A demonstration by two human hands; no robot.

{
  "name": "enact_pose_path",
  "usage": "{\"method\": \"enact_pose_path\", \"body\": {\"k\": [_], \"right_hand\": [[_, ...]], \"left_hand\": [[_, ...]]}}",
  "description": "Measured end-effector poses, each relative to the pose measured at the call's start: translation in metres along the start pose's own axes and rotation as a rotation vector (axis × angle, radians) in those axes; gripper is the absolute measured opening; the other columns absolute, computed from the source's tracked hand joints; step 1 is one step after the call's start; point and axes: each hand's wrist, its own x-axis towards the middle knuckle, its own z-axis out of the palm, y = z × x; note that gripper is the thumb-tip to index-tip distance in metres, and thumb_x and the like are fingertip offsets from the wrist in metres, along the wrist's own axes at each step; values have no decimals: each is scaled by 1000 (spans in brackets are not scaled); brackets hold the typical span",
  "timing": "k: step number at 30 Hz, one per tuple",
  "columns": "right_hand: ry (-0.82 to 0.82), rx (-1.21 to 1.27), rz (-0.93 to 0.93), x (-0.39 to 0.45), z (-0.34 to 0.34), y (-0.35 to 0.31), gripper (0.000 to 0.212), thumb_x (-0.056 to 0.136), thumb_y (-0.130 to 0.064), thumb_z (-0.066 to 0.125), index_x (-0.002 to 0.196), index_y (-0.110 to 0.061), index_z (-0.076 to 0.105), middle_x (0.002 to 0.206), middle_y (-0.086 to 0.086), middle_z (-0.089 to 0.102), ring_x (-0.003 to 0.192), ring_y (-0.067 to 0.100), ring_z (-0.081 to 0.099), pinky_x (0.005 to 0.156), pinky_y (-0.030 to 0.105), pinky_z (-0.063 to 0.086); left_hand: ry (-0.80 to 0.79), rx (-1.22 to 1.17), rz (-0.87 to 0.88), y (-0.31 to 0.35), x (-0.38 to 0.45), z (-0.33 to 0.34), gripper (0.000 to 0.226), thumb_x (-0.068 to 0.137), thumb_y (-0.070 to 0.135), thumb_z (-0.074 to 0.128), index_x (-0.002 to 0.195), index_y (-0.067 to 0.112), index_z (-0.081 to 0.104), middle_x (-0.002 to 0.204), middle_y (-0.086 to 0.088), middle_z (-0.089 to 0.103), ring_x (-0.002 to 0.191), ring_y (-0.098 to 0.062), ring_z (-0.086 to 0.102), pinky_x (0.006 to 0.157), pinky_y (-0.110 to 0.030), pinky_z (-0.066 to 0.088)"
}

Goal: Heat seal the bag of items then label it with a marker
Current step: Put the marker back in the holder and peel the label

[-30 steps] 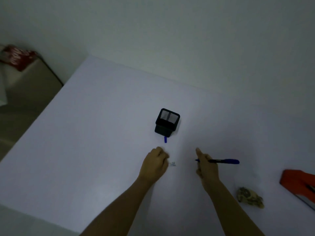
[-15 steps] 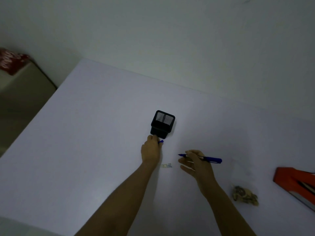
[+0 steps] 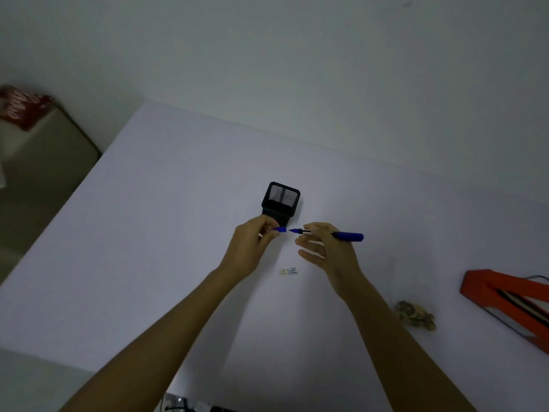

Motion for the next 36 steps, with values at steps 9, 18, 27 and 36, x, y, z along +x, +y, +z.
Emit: {"method": "enact_pose_path", "body": {"k": [9, 18, 27, 36], "right_hand": [[-51, -17, -42, -8, 7, -12, 14, 93, -11, 55, 101, -3, 65, 85, 17, 70, 87, 30, 71, 79, 45, 59], [-21, 8, -44, -18, 18, -26, 24, 95, -24, 55, 81, -8, 64, 55, 5, 60, 47, 11, 55, 45, 20, 46], [-104, 41, -5, -28, 32, -50, 35, 101, -28, 42, 70, -13, 47, 34, -8, 45, 28, 3, 42, 35, 16, 38], [-45, 114, 62, -26, 35, -32, 34, 97, -24, 48, 65, -13, 45, 48, 2, 40, 31, 8, 38, 34, 16, 36]], "left_hand": [[-15, 24, 54, 8, -6, -13, 11, 93, 20, 59, 103, 18, 62, 94, 6, 63, 83, -8, 58, 71, -9, 46], [-68, -45, 149, 42, -10, -28, 10, 89, 19, 65, 98, 19, 66, 86, 8, 64, 78, 1, 59, 72, -6, 46], [-178, 37, 385, 75, -6, -49, 24, 81, 33, 68, 84, 11, 62, 78, 2, 64, 67, -6, 56, 62, -13, 47], [-245, 147, 449, 66, -10, -48, 29, 85, 36, 60, 81, 8, 69, 76, -2, 69, 62, 10, 53, 65, -6, 44]]}}
